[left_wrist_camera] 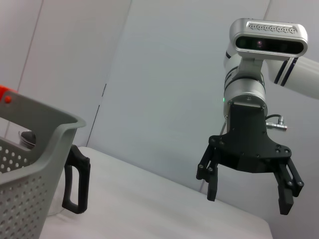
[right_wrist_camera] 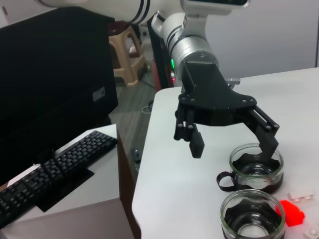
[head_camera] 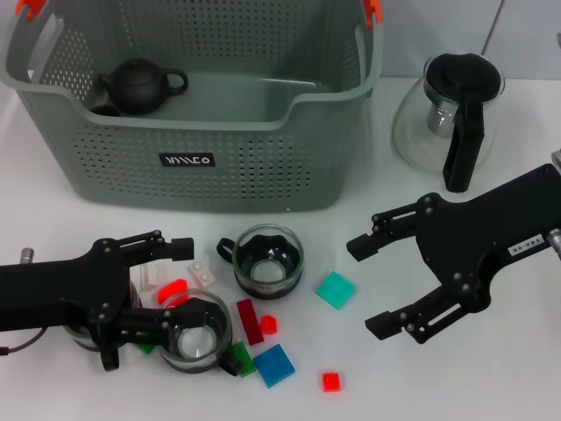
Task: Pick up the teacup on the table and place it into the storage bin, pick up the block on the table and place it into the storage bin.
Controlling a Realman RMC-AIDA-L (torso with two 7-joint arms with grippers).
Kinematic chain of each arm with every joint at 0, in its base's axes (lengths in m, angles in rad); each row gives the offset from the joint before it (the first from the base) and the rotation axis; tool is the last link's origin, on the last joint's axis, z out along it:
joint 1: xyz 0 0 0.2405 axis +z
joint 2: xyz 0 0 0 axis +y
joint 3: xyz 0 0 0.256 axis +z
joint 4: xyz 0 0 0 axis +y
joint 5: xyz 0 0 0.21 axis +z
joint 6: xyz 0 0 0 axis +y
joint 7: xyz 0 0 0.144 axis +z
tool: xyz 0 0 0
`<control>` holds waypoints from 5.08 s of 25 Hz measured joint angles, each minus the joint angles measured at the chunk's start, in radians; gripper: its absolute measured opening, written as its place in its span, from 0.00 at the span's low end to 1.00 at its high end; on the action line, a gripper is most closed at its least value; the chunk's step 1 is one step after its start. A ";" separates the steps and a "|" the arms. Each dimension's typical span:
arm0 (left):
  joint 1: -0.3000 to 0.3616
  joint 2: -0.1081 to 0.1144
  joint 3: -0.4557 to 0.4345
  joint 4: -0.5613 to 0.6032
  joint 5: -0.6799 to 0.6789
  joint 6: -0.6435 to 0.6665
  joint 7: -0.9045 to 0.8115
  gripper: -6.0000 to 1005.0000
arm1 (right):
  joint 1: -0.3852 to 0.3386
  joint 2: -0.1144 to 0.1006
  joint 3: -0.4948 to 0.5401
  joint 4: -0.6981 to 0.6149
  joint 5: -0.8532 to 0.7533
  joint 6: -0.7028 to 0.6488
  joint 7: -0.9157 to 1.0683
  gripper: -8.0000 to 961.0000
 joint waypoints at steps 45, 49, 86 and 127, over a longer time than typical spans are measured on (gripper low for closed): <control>0.018 0.017 0.002 0.000 0.003 0.036 0.007 0.94 | 0.323 0.058 -0.623 0.170 -0.260 0.579 0.224 0.85; 0.018 0.012 0.002 0.000 0.003 0.034 0.008 0.94 | 0.340 0.063 -0.702 0.176 -0.294 0.637 0.255 0.85; 0.033 -0.004 -0.008 0.002 0.003 0.022 0.002 0.94 | 0.347 0.072 -0.955 0.258 -0.250 0.887 0.226 0.57; 0.062 0.014 -0.003 -0.004 0.003 0.031 0.010 0.95 | 0.140 0.050 -0.464 -0.328 -0.186 0.322 0.294 0.07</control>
